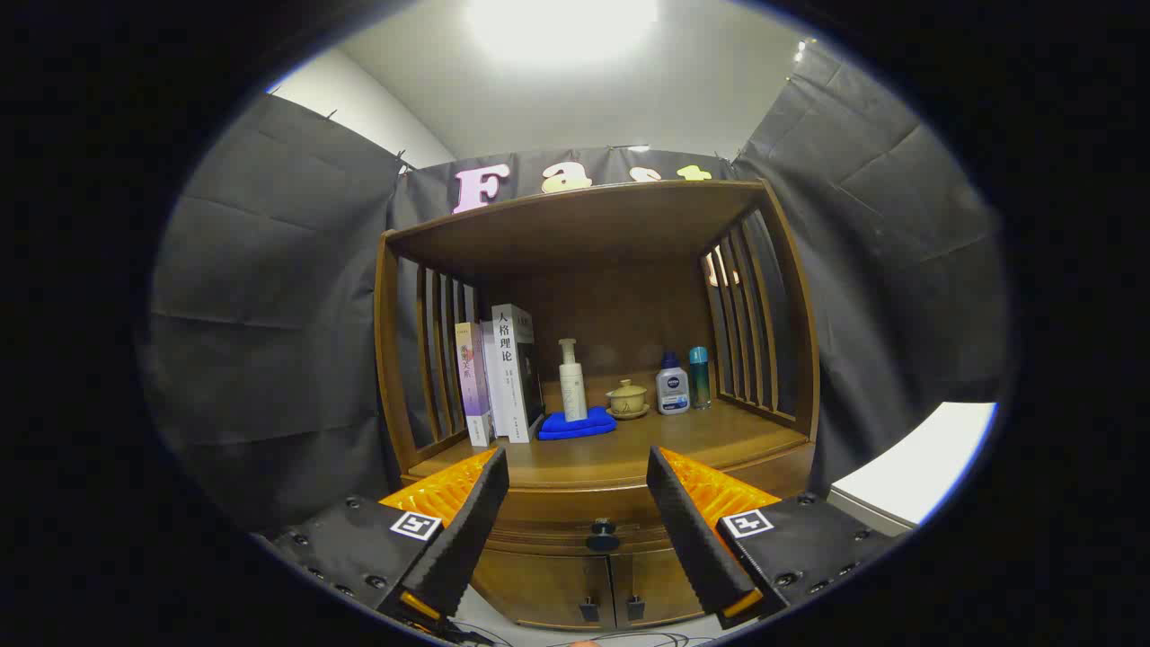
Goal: Pull open the drawer, take out the items inside it, and place them on the countertop above the cabinet.
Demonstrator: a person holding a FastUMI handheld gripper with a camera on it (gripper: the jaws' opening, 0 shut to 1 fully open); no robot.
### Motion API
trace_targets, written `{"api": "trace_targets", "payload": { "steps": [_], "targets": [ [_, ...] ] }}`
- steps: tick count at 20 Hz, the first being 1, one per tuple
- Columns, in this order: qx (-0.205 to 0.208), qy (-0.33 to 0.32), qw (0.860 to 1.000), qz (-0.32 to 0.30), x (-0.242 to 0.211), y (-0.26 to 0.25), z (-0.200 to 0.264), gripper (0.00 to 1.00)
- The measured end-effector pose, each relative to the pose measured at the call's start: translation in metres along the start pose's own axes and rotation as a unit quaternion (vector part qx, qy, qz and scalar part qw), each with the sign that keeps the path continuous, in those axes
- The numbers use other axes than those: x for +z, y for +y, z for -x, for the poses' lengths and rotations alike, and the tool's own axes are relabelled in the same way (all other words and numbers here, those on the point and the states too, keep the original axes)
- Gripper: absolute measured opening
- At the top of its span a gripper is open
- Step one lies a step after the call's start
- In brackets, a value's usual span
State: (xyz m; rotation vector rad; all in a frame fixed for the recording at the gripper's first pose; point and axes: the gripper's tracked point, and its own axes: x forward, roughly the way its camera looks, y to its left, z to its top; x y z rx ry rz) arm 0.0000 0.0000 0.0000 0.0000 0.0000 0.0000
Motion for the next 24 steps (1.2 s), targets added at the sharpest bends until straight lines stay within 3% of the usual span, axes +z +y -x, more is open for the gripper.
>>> {"api": "trace_targets", "payload": {
  "steps": [24],
  "targets": [
    [0.002, 0.012, 1.0, 0.009, -0.016, 0.002, -0.007, 0.98]
  ]
}}
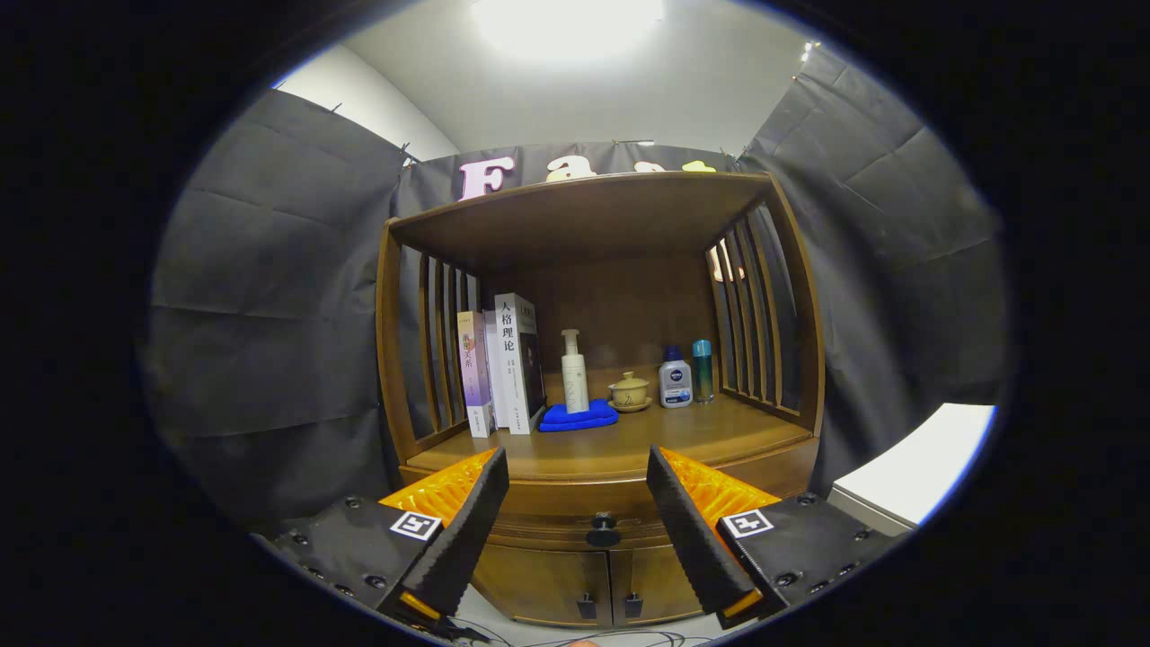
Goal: Pull open the drawer, take out the items inside it, and place them on the countertop above the cabinet.
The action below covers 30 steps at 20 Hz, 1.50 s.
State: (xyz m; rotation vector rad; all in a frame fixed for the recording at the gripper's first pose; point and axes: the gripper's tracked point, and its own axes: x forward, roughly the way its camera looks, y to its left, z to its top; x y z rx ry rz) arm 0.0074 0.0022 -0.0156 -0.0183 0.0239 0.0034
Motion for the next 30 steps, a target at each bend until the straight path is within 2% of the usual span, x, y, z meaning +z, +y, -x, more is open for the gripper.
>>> {"api": "trace_targets", "payload": {
  "steps": [14, 23, 30],
  "targets": [
    [-0.012, 0.034, 0.999, 0.032, -0.036, 0.001, -0.05, 0.98],
    [-0.017, 0.101, 0.994, 0.035, -0.101, -0.002, -0.093, 0.98],
    [-0.033, 0.129, 0.99, 0.037, -0.142, -0.012, -0.11, 0.98]
  ]
}}
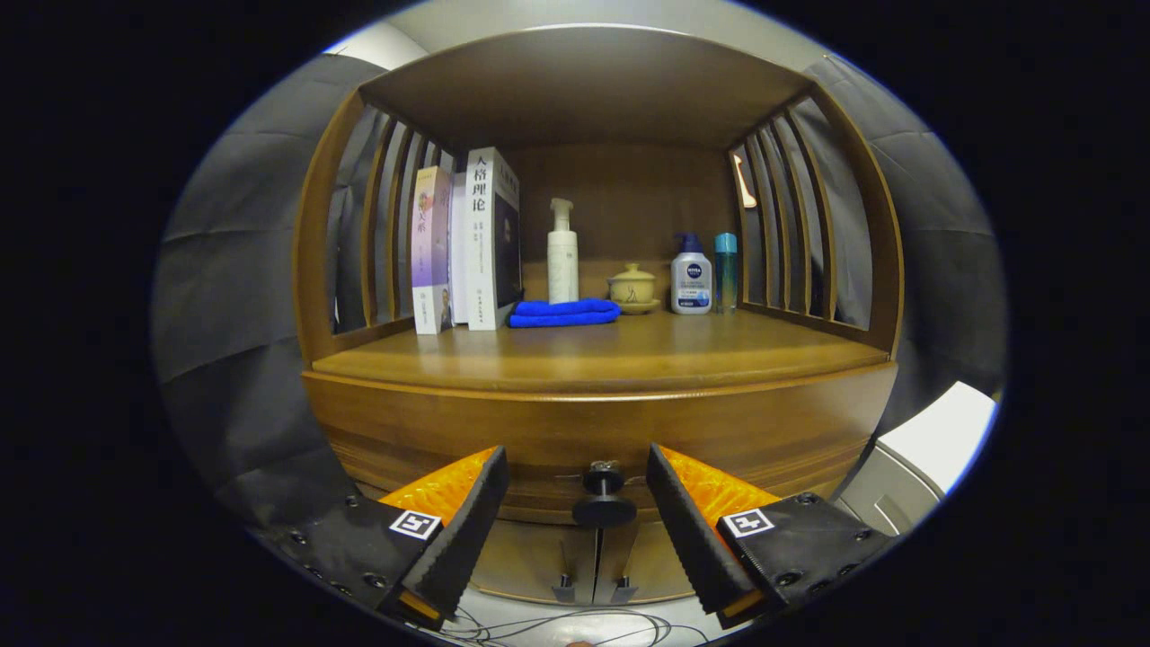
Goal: Pull open the drawer, take out the items inside it, and place them on the countertop above the cabinet.
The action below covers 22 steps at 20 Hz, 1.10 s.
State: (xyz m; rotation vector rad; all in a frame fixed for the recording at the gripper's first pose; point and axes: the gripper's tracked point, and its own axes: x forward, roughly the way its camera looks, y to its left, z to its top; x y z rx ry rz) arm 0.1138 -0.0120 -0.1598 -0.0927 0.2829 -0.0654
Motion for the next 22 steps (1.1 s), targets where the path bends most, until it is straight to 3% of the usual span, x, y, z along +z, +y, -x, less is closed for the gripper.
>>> {"api": "trace_targets", "payload": {
  "steps": [7, 9, 10, 12, 13, 16, 18, 20, 22],
  "targets": [
    [-0.009, 0.038, 0.999, -0.001, -0.039, -0.006, -0.018, 0.98],
    [-0.009, 0.047, 0.999, -0.001, -0.046, -0.006, -0.021, 0.94],
    [-0.008, 0.051, 0.999, -0.002, -0.049, -0.005, -0.023, 0.84],
    [-0.01, 0.062, 0.998, 0.0, -0.055, -0.007, -0.027, 0.73],
    [-0.029, 0.062, 0.998, 0.006, -0.056, -0.016, -0.023, 0.73],
    [-0.02, 0.065, 0.997, -0.02, -0.061, -0.016, -0.027, 0.45],
    [-0.021, 0.083, 0.996, -0.033, -0.073, -0.015, -0.03, 0.32],
    [-0.019, 0.096, 0.994, -0.054, -0.085, -0.016, -0.026, 0.03],
    [-0.005, 0.09, 0.994, -0.056, -0.091, -0.011, -0.023, 0.03]
  ]
}}
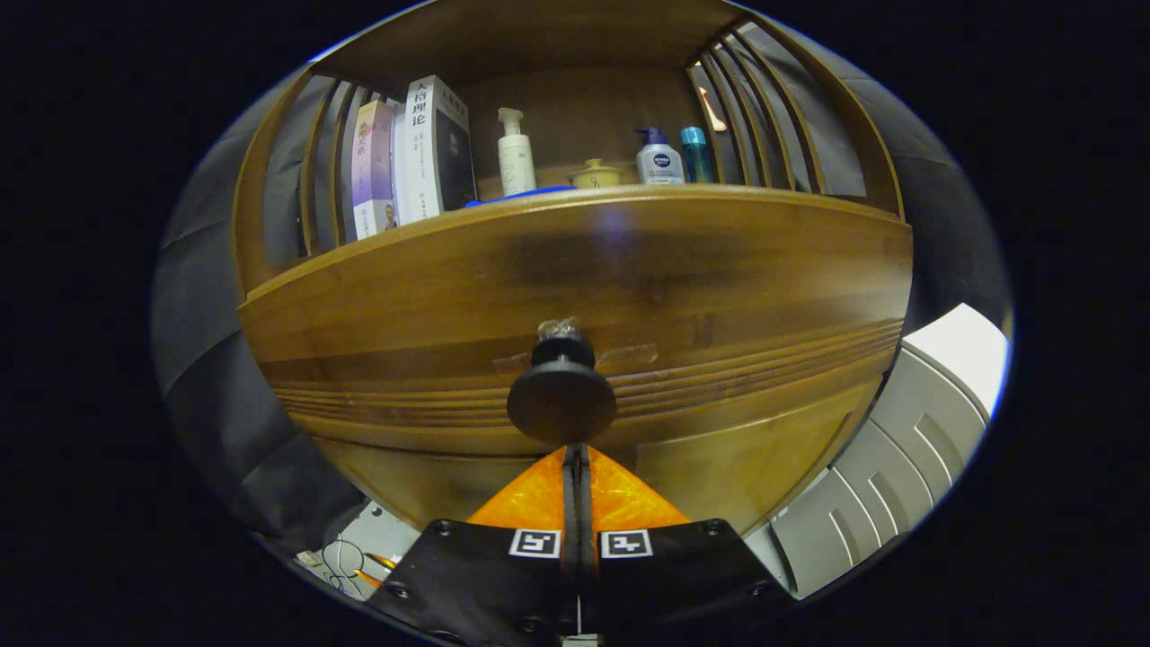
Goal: Pull open the drawer, take out the items inside it, and place them on the countertop above the cabinet.
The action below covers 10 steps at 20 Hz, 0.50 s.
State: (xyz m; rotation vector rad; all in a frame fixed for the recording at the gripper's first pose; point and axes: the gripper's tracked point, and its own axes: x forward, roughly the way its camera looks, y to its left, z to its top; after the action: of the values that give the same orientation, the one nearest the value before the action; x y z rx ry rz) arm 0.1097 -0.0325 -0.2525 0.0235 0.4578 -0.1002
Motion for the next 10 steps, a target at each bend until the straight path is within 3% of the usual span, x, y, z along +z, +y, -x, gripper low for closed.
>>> {"api": "trace_targets", "payload": {
  "steps": [3, 5, 8, 10],
  "targets": [
    [0.037, -0.045, 0.998, 0.016, 0.025, 0.017, 0.008, 0.03],
    [0.049, -0.031, 0.998, 0.037, 0.019, 0.024, 0.005, 0.17],
    [0.002, -0.063, 0.996, 0.065, 0.034, 0.007, 0.008, 0.38],
    [-0.008, -0.077, 0.995, 0.066, 0.042, 0.005, 0.007, 0.51]
  ]
}}
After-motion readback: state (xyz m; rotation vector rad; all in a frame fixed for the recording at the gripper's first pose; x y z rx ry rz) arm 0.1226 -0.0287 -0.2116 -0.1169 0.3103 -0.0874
